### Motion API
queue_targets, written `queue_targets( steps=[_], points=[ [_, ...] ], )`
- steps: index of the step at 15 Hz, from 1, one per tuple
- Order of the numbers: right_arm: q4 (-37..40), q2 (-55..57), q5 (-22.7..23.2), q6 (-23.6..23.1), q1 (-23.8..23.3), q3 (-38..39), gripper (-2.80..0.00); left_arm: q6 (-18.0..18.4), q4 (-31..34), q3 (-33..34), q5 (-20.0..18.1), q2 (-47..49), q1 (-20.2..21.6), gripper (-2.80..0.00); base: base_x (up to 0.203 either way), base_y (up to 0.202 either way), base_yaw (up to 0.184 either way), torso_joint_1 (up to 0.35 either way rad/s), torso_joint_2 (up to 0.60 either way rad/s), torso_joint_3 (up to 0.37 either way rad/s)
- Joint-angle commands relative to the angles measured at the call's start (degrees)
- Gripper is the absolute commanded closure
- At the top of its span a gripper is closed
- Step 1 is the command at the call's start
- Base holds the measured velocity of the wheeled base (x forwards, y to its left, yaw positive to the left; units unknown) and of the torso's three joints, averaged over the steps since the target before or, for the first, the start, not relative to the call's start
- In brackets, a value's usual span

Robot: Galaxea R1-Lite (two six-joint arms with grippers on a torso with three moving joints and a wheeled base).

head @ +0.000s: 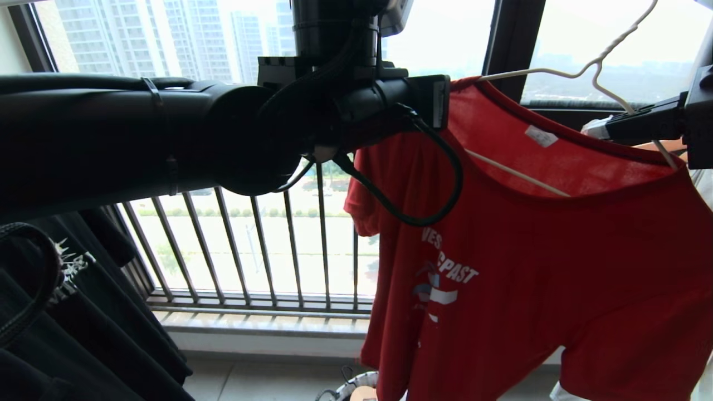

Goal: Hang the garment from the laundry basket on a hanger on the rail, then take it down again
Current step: Take the clothes off the clothes rack

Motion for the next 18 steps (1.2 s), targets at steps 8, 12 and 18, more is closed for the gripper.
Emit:
queue_targets(
  steps=[8,12,18],
  points=[
    [0.12,0.54,0.08,-0.08,-0.09,0.00,0.00,-0.37,0.10,14.12,-0.29,-8.82,-3.09,-2.80,0.000,0.000,0.000,0.000,0.00,0.000],
    [0.12,1.58,0.08,-0.08,-1.25,0.00,0.00,-1.18,-0.38,30.22,-0.30,-21.38,-4.35,-2.80,0.000,0.000,0.000,0.000,0.00,0.000],
    [-1.26,4.04,-0.06,-0.16,-4.75,0.21,0.00,-2.96,2.07,45.58,0.03,-42.88,-3.49,-2.80,0.000,0.000,0.000,0.000,0.00,0.000]
  ],
)
